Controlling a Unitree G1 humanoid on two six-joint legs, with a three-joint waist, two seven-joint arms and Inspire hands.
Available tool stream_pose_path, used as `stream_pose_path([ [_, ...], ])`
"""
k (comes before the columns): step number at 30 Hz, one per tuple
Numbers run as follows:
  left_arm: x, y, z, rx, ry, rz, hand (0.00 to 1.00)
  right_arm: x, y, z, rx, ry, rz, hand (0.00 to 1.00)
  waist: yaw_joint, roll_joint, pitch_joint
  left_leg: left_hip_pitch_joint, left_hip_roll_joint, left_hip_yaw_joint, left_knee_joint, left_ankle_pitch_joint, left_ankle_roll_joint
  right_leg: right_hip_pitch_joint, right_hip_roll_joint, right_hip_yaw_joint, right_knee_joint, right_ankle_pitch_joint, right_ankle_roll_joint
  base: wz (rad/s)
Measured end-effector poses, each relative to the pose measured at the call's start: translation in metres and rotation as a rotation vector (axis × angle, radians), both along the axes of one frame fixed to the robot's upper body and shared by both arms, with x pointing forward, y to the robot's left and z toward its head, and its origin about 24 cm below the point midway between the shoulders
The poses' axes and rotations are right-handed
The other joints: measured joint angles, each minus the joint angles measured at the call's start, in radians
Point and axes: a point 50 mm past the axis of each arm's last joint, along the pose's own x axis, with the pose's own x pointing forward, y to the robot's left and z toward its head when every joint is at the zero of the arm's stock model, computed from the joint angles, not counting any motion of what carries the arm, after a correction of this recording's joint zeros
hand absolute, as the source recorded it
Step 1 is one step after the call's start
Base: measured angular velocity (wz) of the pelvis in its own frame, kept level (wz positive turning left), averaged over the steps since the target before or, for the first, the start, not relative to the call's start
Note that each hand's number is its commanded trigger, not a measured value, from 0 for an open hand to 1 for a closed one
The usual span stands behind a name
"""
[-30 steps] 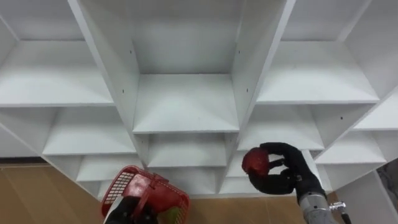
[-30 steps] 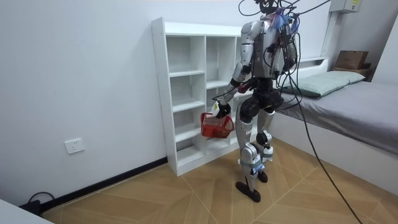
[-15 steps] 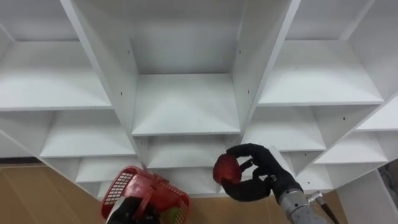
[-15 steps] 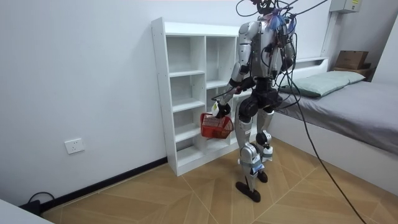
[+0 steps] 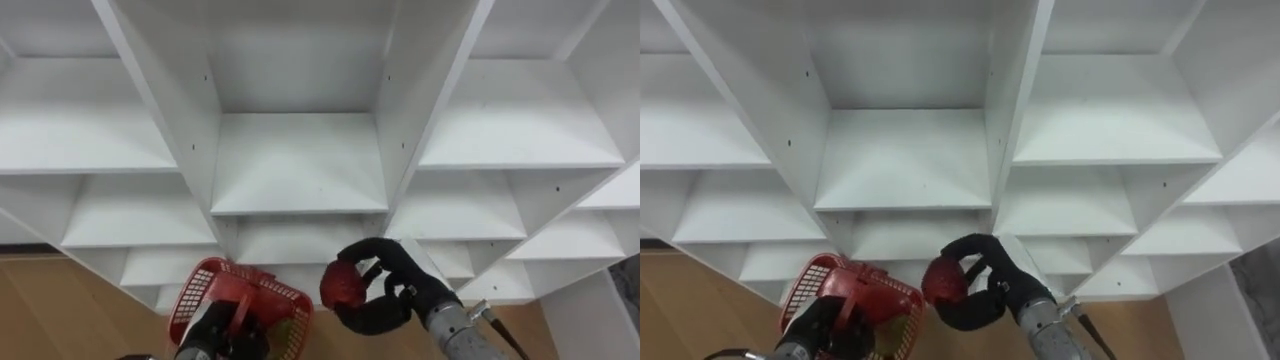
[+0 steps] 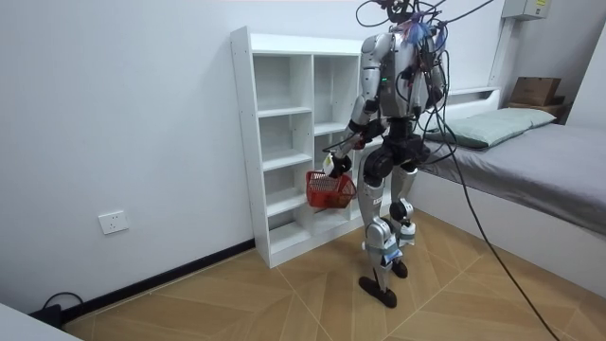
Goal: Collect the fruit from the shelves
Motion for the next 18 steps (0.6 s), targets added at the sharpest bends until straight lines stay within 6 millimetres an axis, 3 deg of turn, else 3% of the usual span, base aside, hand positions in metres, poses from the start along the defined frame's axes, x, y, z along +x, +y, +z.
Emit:
stream_pose_path([
  [4, 0.001, -0.002, -0.001, -0.005, 0.015, -0.025, 1.00, 0.005, 0.005, 0.000, -0.037, 0.008, 0.044, 1.00, 0.015, -0.010, 0.0059, -0.010, -0.002, -0.002, 0.006, 0.000, 0.000, -0.008, -0.004, -0.003, 0.003, 0.000, 0.000, 0.02],
  [11, 0.000, -0.005, -0.003, -0.014, 0.034, -0.061, 1.00, 0.015, 0.022, 0.006, -0.053, -0.020, 0.154, 1.00, 0.018, -0.013, 0.0056, -0.030, -0.002, -0.013, 0.015, 0.000, 0.000, -0.020, -0.009, -0.024, 0.004, 0.001, -0.001, 0.05],
  [18, 0.013, -0.009, 0.005, -0.024, -0.020, -0.076, 1.00, 0.021, 0.025, 0.010, -0.053, -0.031, 0.179, 1.00, 0.031, -0.014, 0.0052, -0.033, -0.003, -0.024, 0.015, 0.000, 0.000, -0.019, -0.011, -0.027, 0.003, 0.001, -0.001, 0.03],
])
